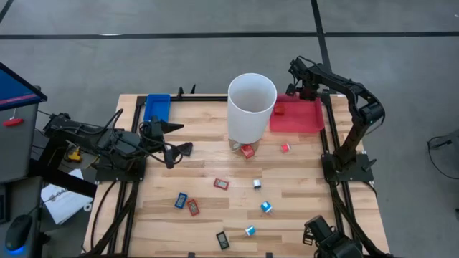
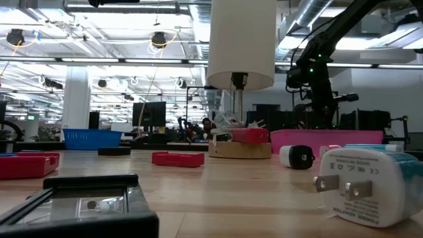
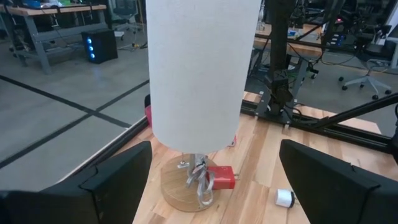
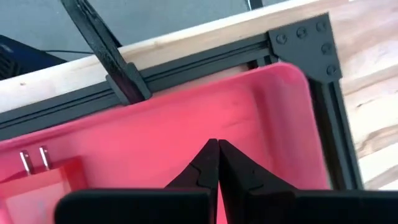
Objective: Pick & Place Office items
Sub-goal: Put the red charger adapter into the pink bin
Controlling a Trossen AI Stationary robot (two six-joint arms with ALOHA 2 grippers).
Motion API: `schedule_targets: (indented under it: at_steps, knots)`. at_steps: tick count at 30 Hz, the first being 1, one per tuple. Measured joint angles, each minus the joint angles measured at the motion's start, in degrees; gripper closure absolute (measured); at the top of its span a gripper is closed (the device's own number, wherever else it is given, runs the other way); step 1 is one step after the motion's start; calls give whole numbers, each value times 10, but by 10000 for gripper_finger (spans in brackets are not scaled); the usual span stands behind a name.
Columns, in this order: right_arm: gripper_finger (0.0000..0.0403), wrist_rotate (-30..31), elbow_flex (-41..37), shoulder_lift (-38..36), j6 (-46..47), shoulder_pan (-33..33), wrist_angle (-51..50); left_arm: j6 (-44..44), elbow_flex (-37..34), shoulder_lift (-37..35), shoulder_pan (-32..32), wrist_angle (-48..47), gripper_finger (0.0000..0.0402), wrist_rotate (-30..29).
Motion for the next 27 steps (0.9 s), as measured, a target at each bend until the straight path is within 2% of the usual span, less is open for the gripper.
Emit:
schedule_targets:
  at_steps: [5, 10, 16, 22, 27]
  knots:
    - [403, -5, 0, -1, -4, 25, -3, 0, 0, 0, 0, 0, 50, 0]
    - [403, 9, 0, -12, -12, 103, -19, 0, 0, 0, 0, 0, 50, 0]
    - [403, 54, 0, -50, 15, 180, -63, 1, 0, 0, -1, -1, 50, 7]
    - [403, 76, -11, -130, 15, 228, -118, 4, 0, 0, -1, -1, 50, 30]
    - [403, 1, -103, -246, 13, 268, -108, 17, 0, 0, -1, -2, 50, 35]
